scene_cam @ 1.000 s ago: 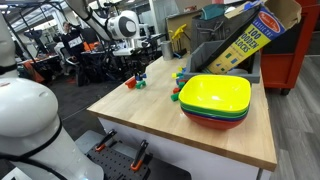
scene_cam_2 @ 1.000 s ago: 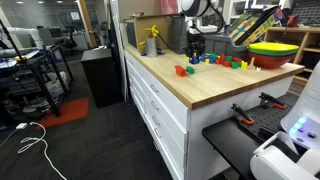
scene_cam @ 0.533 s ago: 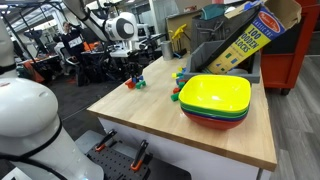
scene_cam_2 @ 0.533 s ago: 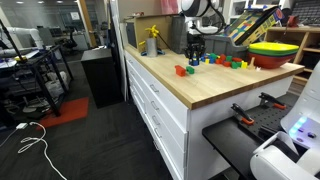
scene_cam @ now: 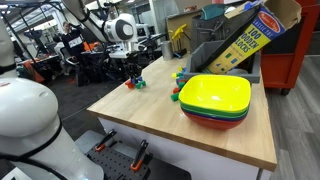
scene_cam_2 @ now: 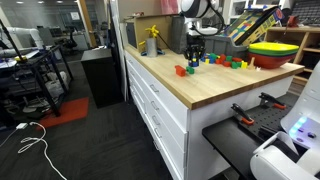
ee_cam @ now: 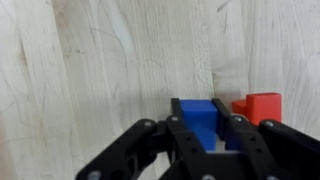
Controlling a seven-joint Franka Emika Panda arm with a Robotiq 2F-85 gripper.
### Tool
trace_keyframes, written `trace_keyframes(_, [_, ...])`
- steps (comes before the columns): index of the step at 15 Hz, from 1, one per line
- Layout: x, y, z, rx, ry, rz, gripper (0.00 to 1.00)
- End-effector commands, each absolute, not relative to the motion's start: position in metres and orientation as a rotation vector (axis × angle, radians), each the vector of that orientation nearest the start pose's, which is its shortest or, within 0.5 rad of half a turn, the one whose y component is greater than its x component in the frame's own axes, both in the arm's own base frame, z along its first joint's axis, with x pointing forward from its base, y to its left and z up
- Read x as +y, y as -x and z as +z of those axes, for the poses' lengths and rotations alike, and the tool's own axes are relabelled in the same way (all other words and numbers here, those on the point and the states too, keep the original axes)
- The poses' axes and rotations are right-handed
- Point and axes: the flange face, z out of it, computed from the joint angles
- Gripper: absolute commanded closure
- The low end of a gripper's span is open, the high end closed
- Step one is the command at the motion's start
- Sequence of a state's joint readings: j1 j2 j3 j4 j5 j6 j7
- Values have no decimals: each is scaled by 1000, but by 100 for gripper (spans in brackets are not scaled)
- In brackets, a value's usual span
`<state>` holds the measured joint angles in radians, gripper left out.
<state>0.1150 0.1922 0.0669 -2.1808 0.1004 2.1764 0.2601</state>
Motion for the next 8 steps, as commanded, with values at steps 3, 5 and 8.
trace_keyframes(3, [106, -524, 290, 237, 3055, 296, 92])
trace_keyframes(5, [105, -526, 288, 240, 3058, 294, 92])
trace_keyframes(8, [105, -530, 287, 242, 3060, 286, 92])
